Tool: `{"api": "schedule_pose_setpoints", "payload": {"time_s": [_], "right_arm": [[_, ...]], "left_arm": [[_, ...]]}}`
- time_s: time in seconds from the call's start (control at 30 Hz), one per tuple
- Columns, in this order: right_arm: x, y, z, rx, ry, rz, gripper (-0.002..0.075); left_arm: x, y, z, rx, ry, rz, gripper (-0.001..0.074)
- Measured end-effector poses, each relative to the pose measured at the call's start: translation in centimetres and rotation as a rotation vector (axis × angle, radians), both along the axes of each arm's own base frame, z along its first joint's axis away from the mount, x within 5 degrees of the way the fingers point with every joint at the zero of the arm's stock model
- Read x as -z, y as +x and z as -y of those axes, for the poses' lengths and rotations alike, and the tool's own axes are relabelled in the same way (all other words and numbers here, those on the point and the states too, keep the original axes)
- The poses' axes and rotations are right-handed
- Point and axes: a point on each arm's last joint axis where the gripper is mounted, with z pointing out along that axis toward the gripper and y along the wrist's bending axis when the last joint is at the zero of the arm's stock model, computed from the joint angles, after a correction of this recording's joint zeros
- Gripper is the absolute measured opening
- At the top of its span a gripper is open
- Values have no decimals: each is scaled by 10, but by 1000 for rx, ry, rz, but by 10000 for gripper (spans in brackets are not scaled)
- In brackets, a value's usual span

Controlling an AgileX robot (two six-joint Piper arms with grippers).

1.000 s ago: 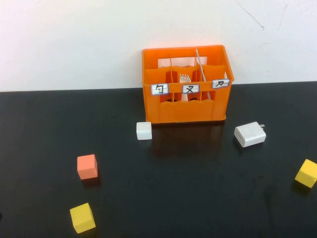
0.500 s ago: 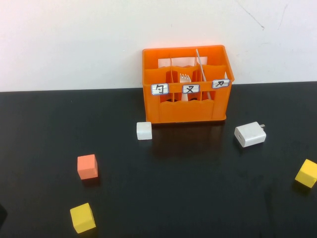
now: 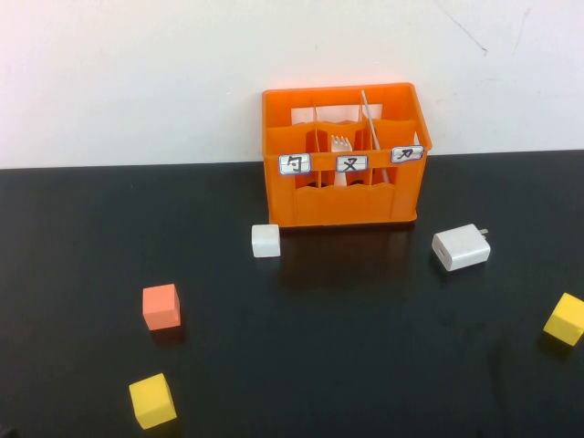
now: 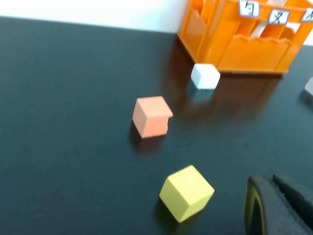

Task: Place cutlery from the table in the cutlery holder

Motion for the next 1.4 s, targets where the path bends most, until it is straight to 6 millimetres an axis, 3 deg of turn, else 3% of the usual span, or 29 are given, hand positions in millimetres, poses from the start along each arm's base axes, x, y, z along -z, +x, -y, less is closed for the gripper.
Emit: {"api": "schedule_pose_setpoints", "payload": {"time_s": [0.77, 1.03, 1.2, 1.4], "right_arm": [[0, 0, 0, 1, 7, -3, -2], [0, 0, 0, 1, 7, -3, -2], [0, 0, 0, 1, 7, -3, -2], [0, 0, 0, 1, 8, -4, -2]], "left_arm": [[1, 2, 1, -12, -39, 26, -1], [-6, 5, -4, -177, -87, 129, -1], [9, 5, -7, -285, -145, 154, -1], [46, 14, -9, -376, -166, 152, -1]]}}
